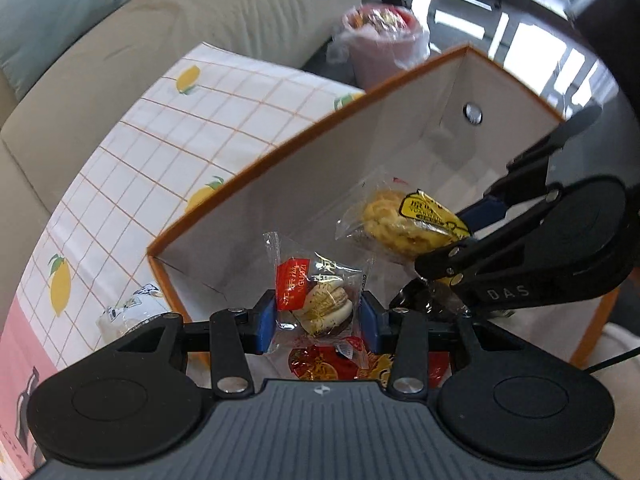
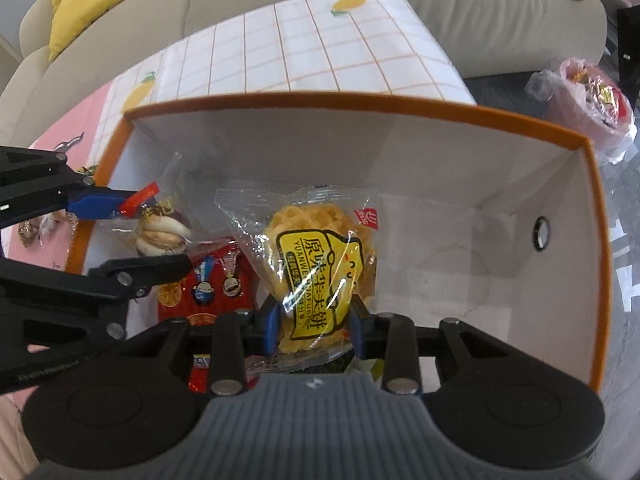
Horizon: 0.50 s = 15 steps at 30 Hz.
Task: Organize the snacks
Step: 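Carry both cookie packs into the white box and open both tools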
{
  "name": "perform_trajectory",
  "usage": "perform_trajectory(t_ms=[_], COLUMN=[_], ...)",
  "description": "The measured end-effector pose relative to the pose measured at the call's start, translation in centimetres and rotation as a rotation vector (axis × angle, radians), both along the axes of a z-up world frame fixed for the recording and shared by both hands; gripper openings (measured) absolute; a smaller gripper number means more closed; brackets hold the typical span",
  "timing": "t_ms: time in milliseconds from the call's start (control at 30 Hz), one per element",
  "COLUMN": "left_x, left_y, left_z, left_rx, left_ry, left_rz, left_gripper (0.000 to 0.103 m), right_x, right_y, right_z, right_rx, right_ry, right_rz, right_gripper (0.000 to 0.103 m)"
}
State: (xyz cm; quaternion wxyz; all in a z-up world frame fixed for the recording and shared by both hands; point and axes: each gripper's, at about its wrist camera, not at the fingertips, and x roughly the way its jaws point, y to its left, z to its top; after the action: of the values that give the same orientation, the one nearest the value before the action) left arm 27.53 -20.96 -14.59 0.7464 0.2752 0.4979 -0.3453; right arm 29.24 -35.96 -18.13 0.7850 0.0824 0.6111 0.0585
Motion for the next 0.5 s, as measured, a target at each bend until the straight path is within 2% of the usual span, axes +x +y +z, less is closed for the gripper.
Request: perform_trajectory(t_ms=[267,367,500], left_x=[0.1,-0.1,-0.7], left_y=[-0.5,-0.6,-0.6], left_z=[-1.7,-1.7,-1.4], left_rx=[0.069,0.087,0.104], left_ry=[-0.023,-0.039,-0.072], left_rz=[-0.043,-0.058,-0.082], left_gripper=[0.053,0.061,0.066], right_x=[0.4,0.4,0.2], right_y=[0.1,0.3,0.6], right_z=[-1.0,-0.9,-0.3], right_rx=[0.012,0.007,0.011], right_ry=[0.009,0.006,-0.006], right_rz=[0.003,0.013,0.015], right_gripper=[0.040,0.041,0.051])
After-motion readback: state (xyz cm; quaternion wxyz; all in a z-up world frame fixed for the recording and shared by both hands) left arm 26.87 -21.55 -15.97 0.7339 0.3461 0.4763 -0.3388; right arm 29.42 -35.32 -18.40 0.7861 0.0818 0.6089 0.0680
